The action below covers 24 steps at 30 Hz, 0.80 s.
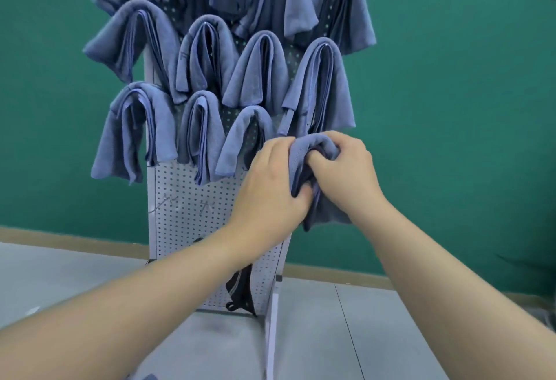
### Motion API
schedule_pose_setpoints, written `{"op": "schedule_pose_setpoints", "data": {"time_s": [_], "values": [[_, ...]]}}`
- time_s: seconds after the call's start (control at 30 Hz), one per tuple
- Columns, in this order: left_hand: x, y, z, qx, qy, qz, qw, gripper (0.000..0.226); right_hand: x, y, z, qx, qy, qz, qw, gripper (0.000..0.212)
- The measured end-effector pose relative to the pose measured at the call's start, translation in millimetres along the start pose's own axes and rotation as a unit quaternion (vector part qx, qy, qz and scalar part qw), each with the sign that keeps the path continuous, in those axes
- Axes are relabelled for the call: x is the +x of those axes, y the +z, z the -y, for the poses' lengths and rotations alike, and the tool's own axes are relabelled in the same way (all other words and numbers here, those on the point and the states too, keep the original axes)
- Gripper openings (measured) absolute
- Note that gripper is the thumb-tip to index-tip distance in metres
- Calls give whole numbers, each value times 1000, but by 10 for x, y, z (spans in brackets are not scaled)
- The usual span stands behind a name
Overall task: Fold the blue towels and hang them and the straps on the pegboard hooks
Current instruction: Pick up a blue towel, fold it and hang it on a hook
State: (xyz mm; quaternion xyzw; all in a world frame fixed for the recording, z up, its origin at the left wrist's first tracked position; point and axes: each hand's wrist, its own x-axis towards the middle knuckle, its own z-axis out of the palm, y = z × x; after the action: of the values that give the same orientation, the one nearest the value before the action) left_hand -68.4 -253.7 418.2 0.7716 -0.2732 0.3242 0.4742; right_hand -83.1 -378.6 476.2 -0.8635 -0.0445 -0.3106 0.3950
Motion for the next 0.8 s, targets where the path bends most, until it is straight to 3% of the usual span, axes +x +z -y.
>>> {"op": "schedule_pose_setpoints", "data": {"time_s": [0.27,0.4,0.47,0.67,0.8], "values": [[987,221,-172,-39,13,-49,998,29,796,-293,-92,-12,-41,-81,996,28],[1341,314,-53,-44,-3,45,998,23,1109,-365,-161,-4,-5,-56,998,37],[1420,273,124,-41,3,55,998,26,1183,-341,-254,1,2,-37,999,40],[1442,168,372,81,42,-21,996,35,1246,-81,-358,-48,-83,-11,995,25],[1444,129,485,73,58,-95,991,31,1288,60,-343,-38,-140,-39,989,17]]}}
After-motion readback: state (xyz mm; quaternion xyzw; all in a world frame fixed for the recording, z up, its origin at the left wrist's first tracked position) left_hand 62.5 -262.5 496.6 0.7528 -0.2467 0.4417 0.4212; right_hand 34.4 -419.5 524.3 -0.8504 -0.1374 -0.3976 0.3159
